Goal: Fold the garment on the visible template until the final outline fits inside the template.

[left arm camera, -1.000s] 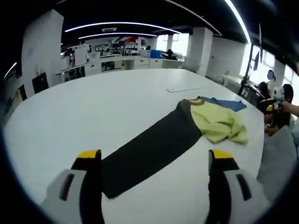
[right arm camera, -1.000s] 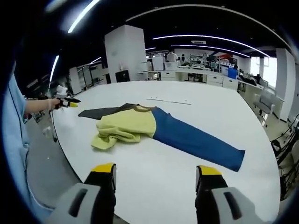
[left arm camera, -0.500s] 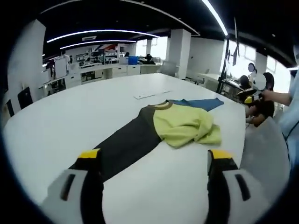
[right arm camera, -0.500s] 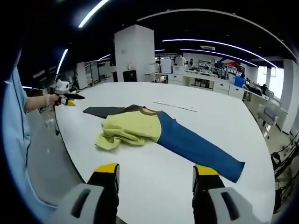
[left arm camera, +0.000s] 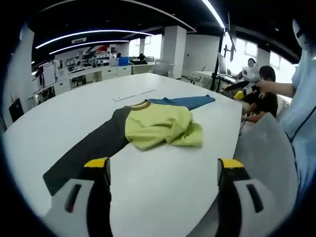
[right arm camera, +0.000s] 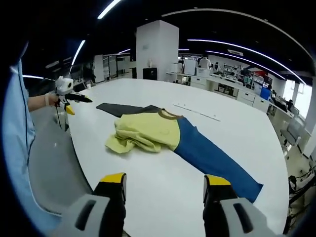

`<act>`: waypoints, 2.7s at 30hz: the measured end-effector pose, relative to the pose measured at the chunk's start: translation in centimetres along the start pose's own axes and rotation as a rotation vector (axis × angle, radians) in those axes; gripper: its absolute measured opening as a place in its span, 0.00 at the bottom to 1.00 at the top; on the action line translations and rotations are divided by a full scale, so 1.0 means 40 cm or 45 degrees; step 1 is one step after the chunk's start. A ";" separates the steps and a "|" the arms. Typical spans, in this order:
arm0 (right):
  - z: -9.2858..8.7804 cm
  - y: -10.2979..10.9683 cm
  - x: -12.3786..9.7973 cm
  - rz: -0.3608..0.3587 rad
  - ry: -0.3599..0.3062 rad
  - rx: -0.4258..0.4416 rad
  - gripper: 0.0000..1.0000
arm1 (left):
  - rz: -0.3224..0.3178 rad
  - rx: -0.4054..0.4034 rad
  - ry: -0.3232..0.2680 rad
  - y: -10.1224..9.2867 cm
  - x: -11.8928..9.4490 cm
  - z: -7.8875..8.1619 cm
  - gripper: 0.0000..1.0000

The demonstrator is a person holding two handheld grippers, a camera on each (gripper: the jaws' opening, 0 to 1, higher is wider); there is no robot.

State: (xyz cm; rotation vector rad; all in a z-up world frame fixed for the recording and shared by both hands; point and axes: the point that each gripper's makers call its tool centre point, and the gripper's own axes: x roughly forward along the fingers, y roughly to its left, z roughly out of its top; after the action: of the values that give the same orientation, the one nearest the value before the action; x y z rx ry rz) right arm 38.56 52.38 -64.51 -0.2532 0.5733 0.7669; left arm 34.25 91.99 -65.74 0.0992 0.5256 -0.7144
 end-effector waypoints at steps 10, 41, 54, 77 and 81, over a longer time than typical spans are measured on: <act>0.007 0.032 0.040 0.069 0.024 -0.095 0.56 | 0.014 -0.021 0.012 -0.027 0.000 -0.006 0.85; -0.012 0.244 0.480 0.265 0.238 -0.227 0.00 | 0.077 -0.130 -0.134 -0.117 0.012 0.038 0.79; 0.259 0.269 0.524 0.381 0.142 -0.209 0.00 | 0.102 -0.164 -0.105 -0.120 0.016 -0.009 0.77; 0.325 0.227 0.649 0.484 0.197 -0.525 0.05 | 0.135 -0.192 -0.091 -0.095 0.025 -0.027 0.75; 0.315 0.238 0.605 0.529 0.160 -0.679 0.27 | 0.126 -0.194 -0.092 -0.099 0.026 -0.026 0.75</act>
State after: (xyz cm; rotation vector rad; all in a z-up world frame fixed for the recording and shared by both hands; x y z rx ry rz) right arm 50.72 78.31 -68.17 -0.6911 0.5375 1.3122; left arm 31.88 88.64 -66.78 -0.0425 0.5006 -0.5772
